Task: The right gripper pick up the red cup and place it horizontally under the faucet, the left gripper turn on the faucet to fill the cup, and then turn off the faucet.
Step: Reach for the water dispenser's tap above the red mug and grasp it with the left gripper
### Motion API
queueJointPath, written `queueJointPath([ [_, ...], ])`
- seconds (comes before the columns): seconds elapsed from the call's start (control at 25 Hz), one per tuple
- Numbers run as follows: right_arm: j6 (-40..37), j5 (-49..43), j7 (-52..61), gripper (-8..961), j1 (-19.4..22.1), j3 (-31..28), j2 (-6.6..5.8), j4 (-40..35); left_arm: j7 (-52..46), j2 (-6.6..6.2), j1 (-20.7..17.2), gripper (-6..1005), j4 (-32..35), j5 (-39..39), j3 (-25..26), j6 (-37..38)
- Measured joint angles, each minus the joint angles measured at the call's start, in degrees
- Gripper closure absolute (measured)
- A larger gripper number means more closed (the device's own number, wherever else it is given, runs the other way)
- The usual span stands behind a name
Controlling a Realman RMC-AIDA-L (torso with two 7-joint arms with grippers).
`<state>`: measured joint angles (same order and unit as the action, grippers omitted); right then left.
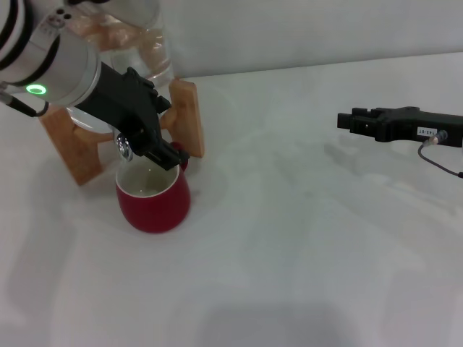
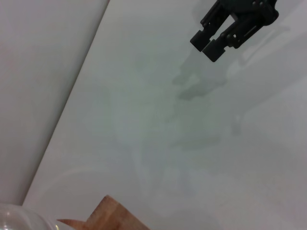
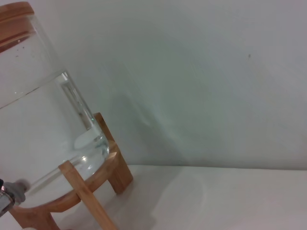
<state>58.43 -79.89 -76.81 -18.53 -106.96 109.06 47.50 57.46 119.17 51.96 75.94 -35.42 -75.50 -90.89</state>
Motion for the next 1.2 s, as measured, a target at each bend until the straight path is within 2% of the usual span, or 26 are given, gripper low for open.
queueJointPath([
  [0.48,0.0,0.0,0.0,551,-0.4,0.0,-0.14,-0.9,-0.4,0.10,-0.1,123,1.5,-0.1,-0.4,-2.3],
  [0.88,0.1,0.0,0.0,551,-0.5,0.0,-0.26,-1.4,-2.4,0.27,-1.4,123,4.6,-0.8,-3.9,-3.4],
  [1.2,0.2,0.0,0.1,551,-0.3,0.0,-0.26,-1.4,-3.3,0.27,-2.4,123,6.9,-0.8,-4.6,-2.2],
])
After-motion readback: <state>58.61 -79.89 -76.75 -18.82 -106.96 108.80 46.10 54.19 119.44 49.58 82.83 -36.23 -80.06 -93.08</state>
